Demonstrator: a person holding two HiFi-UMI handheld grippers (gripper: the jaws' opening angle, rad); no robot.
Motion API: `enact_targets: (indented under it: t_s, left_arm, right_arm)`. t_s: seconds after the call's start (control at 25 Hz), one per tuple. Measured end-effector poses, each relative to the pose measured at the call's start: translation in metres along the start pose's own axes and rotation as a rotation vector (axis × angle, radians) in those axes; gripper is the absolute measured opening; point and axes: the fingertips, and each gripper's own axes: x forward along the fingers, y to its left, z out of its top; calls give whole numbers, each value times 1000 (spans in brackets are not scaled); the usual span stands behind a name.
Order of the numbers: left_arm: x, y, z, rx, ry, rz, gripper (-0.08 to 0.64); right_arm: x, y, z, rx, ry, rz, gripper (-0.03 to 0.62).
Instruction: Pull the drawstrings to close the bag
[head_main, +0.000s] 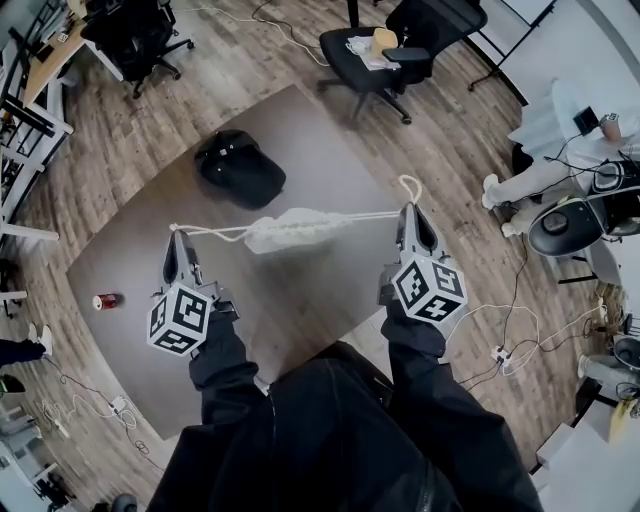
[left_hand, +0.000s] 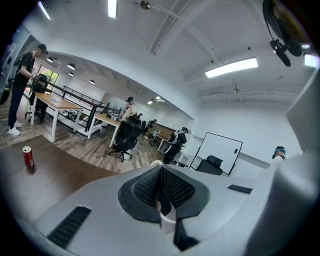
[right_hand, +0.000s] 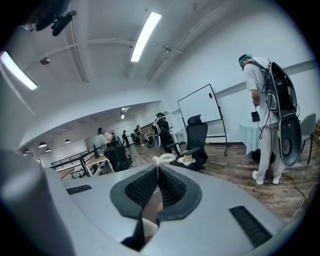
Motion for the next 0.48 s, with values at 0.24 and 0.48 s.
enact_targets:
  t_s: [0.24, 0.48]
  left_arm:
    - [-6, 20, 4, -14, -16, 47, 31]
    - [-10, 36, 8, -34, -30, 93, 31]
  right_arm:
    - [-2, -25, -13, 30, 22, -44, 25]
    - [-2, -34, -11, 16, 21, -70, 25]
